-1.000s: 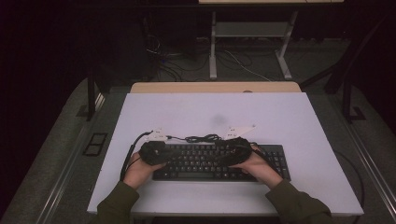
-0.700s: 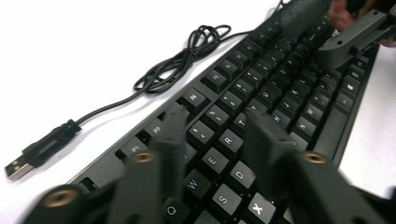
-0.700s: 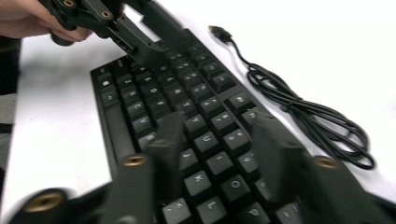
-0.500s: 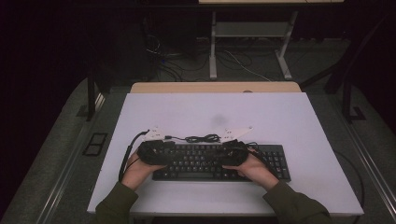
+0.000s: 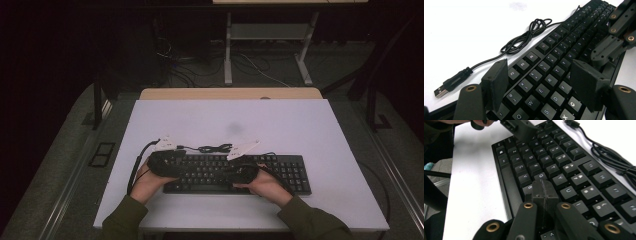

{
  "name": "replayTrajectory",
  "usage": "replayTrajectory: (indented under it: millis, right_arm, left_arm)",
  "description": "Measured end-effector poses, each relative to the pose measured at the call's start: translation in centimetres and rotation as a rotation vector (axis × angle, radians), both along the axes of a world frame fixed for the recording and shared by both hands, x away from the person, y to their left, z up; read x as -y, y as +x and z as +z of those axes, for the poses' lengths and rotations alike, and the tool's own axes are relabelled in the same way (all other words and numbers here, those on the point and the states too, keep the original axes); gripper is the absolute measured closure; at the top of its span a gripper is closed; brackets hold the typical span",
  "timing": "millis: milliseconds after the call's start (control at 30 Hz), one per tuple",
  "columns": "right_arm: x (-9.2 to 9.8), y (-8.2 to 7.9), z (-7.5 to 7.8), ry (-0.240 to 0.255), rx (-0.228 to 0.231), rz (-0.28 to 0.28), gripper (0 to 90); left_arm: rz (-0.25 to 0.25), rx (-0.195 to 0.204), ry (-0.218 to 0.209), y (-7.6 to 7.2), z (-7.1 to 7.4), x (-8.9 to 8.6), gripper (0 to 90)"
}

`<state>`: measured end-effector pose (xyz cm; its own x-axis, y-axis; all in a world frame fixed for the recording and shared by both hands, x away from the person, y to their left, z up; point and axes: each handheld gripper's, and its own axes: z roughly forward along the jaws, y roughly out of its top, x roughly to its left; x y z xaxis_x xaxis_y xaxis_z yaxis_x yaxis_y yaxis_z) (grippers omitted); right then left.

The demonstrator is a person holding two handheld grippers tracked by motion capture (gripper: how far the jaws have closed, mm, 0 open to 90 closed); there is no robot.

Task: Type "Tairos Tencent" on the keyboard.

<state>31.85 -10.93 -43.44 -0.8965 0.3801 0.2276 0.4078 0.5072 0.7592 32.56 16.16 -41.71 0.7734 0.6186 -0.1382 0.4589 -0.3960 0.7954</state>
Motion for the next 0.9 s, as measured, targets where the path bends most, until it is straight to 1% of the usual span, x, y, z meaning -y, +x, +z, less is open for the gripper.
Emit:
replayTrajectory:
  millis: [167, 500, 533, 767, 867, 900]
  right_arm:
    - [-0.38, -0.18, -0.30, -0.014, -0.005, 0.014, 89.2]
    - [-0.67, -0.29, -0.61, -0.034, -0.009, 0.021, 89.2]
    - [-0.72, -0.29, -0.72, -0.047, -0.004, 0.025, 89.2]
    - [-0.72, -0.35, -0.60, -0.042, -0.004, 0.025, 89.1]
    - [-0.47, -0.23, -0.30, -0.024, -0.001, 0.012, 89.0]
    - [-0.33, -0.15, -0.21, -0.018, 0.001, 0.009, 87.4]
  left_arm:
    - [-0.002, 0.001, 0.000, 0.01, -0.03, 0.04, 28.9]
    - [0.004, 0.001, -0.003, -0.01, 0.00, 0.00, 28.6]
    - [0.004, 0.001, -0.003, -0.01, -0.01, 0.00, 28.6]
    - [0.006, 0.004, -0.002, -0.01, 0.03, -0.03, 28.6]
    - [0.007, 0.005, -0.002, 0.00, 0.02, -0.04, 28.6]
    - [0.007, 0.005, -0.001, -0.01, 0.02, -0.03, 28.6]
